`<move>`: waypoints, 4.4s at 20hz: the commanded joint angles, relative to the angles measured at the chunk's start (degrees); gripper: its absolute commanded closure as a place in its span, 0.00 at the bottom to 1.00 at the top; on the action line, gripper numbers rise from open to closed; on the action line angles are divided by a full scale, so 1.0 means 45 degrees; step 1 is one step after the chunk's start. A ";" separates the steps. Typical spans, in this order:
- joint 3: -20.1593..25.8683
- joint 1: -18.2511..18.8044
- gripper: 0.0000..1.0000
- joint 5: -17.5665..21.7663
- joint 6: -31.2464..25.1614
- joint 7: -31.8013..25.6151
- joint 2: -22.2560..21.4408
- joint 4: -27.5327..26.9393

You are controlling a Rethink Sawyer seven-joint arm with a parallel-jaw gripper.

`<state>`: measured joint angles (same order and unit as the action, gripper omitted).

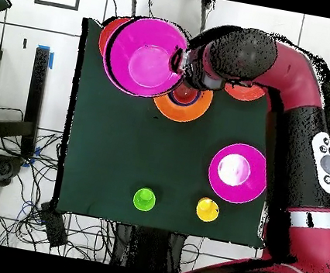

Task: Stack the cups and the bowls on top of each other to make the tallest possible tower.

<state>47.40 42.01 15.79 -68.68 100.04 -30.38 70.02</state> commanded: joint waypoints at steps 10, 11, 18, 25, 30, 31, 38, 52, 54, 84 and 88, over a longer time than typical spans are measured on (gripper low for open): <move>0.0262 -0.0354 1.00 0.1133 -0.3002 -0.5661 0.0864 -0.3139; 0.0261 -0.0351 1.00 0.1151 -0.3176 -0.5774 0.0878 -0.3270; 0.0199 -0.0403 1.00 0.1253 -0.3598 -0.6173 0.1118 -0.3868; 0.0130 -0.0444 1.00 0.1338 -0.4012 -0.6520 0.1319 -0.4476; 0.0079 -0.0482 1.00 0.1357 -0.4048 -0.6561 0.1421 -0.4648; 0.0070 -0.0478 1.00 0.1372 -0.4095 -0.6616 0.1425 -0.4671; -0.0027 -0.0239 1.00 0.1646 -0.4065 -0.7327 0.1683 -0.4823; -0.0272 0.0188 1.00 0.1749 -0.3447 -0.7412 0.1504 -0.3828; -0.0289 0.0217 1.00 0.1775 -0.3370 -0.7389 0.1513 -0.3751; -0.0422 0.0829 1.00 0.2822 -0.2469 -0.7483 0.1396 -0.2529; -0.0379 0.0974 1.00 0.2901 -0.2397 -0.7226 0.1196 -0.2111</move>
<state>46.99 46.43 24.33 -81.66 87.33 -23.26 55.43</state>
